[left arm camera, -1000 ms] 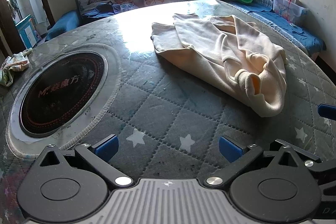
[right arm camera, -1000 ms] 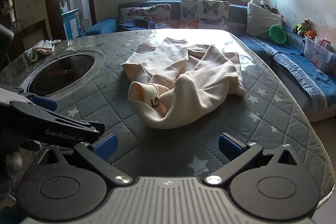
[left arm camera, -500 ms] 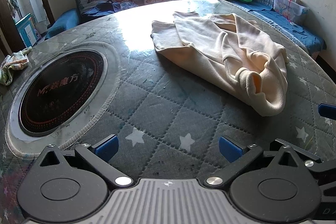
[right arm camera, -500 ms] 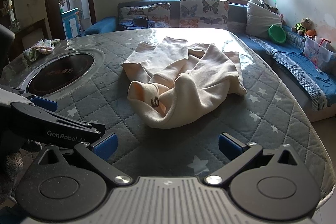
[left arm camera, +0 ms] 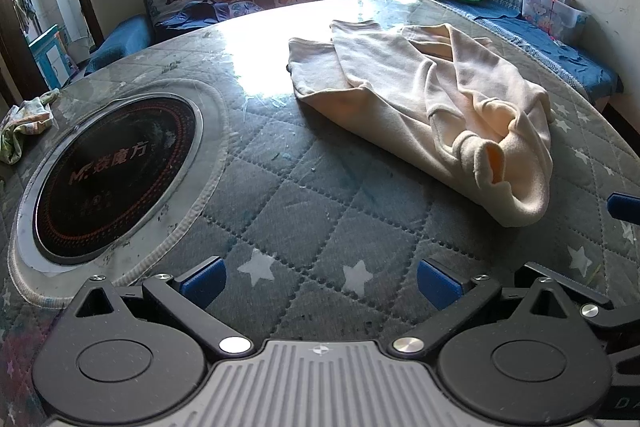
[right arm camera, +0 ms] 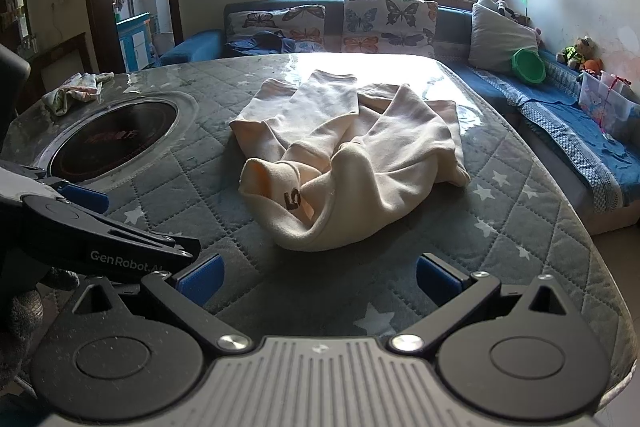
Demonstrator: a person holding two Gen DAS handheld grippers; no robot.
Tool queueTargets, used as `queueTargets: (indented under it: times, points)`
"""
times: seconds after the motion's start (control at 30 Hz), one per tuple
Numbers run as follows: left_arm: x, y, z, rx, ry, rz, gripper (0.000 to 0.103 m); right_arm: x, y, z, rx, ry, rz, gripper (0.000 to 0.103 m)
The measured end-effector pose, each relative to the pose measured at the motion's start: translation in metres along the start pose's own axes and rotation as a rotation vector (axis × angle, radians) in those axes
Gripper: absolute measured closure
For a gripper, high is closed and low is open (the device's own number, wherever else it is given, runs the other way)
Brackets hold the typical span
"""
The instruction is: Fold clothes
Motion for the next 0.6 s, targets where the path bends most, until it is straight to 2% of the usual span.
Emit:
queueTargets:
  times: [0.6]
  points:
    - [0.027, -0.008, -0.015, 0.022, 0.027, 0.012, 0.000, 0.019, -0.010, 0.006, 0.017, -0.008, 0.017, 0.000]
Point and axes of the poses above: each gripper's, at about its wrist camera, not at the fingertips, and y roughly against the way its jaws point, z to its right, x to its top, the point moved 6 cm from there along -y, roughly the way its jaws point, and after that the axes turned 14 degrees about -x, right-handed, at the moved point
